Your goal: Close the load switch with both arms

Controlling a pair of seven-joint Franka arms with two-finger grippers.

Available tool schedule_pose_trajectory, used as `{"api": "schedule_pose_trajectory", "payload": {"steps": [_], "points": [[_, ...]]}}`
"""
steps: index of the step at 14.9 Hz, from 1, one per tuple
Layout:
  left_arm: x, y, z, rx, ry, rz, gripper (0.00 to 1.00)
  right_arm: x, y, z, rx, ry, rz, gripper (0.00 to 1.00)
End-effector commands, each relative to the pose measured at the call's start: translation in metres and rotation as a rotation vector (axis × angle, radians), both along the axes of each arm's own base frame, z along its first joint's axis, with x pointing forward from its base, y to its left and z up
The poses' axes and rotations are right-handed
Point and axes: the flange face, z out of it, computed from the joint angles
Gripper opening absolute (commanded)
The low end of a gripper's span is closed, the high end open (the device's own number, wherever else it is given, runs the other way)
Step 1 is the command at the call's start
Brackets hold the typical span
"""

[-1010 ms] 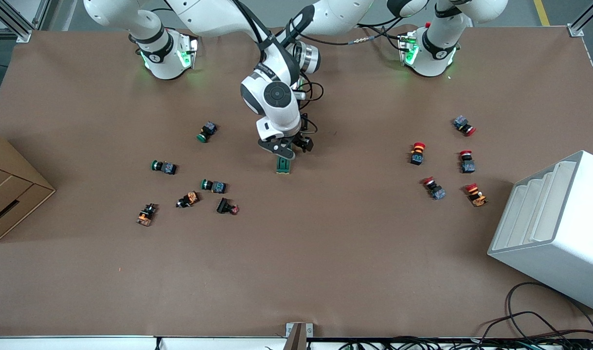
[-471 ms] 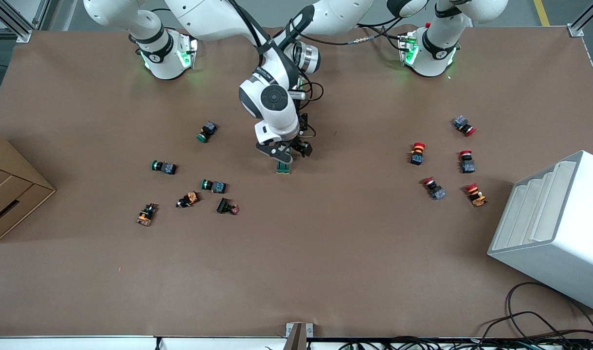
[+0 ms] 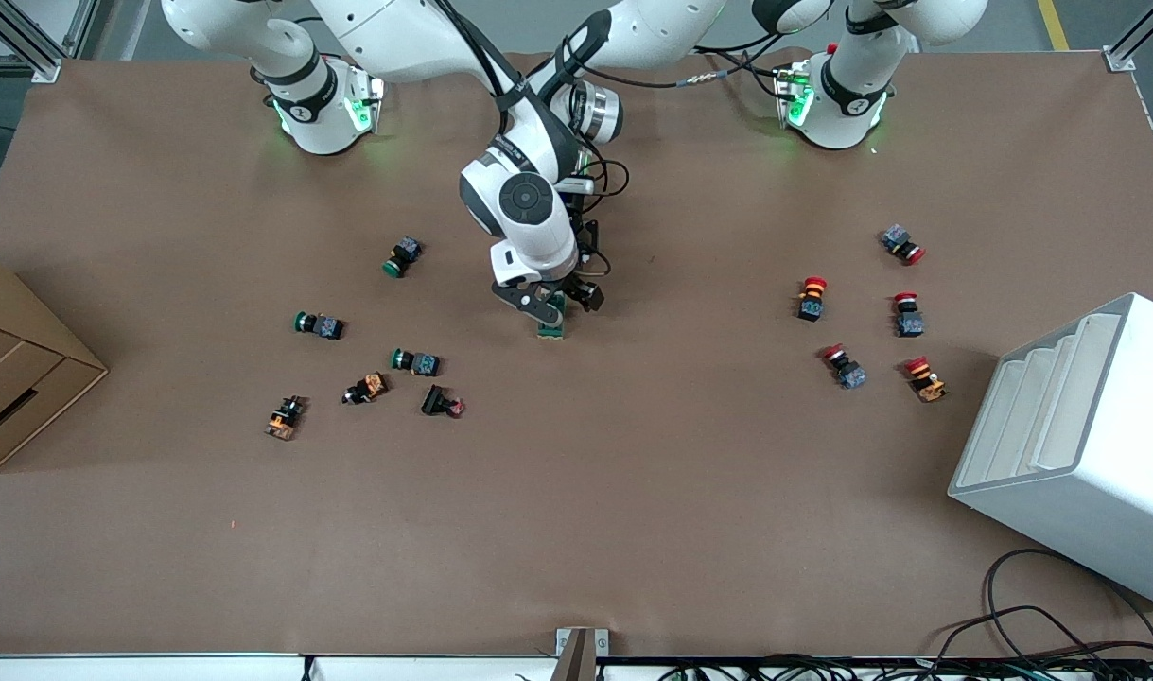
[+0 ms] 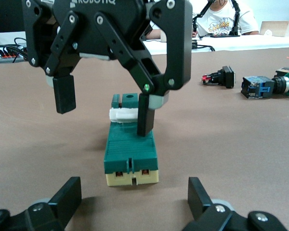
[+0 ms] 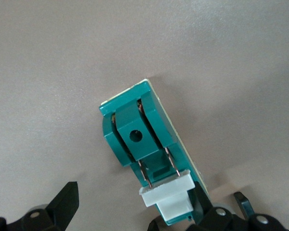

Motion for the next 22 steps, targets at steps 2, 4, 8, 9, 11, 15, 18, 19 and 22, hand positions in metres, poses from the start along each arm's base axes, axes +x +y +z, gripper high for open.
{"api": "schedule_pose_trajectory", "payload": {"steps": [2,4,8,9,11,15,18,19,22], "points": [[-0.002,0.003,-0.023,0.040,0.029,-0.002,0.97,0.043,-0.012,0.020,0.051,-0.063,-0.041,1.00],[0.000,0.001,-0.021,0.031,0.028,0.003,0.97,0.049,-0.013,0.025,0.059,-0.071,-0.049,1.00],[0.002,0.002,-0.021,0.033,0.028,0.006,0.97,0.056,-0.013,0.031,0.068,-0.081,-0.056,1.00],[0.001,0.002,-0.021,0.030,0.028,0.007,0.97,0.057,-0.013,0.031,0.070,-0.083,-0.056,1.00],[0.002,0.002,-0.021,0.029,0.028,0.009,0.97,0.057,-0.010,0.033,0.078,-0.085,-0.061,1.00],[0.002,0.002,-0.021,0.033,0.028,0.009,0.97,0.060,-0.010,0.035,0.084,-0.091,-0.063,1.00],[0.002,0.002,-0.021,0.032,0.028,0.010,0.97,0.065,-0.005,0.026,0.082,-0.092,-0.064,1.00],[0.002,0.002,-0.021,0.032,0.028,0.010,0.97,0.066,-0.004,0.023,0.081,-0.091,-0.064,1.00],[0.002,0.002,-0.021,0.032,0.029,0.009,0.97,0.070,-0.003,0.019,0.083,-0.094,-0.064,1.00]]}}
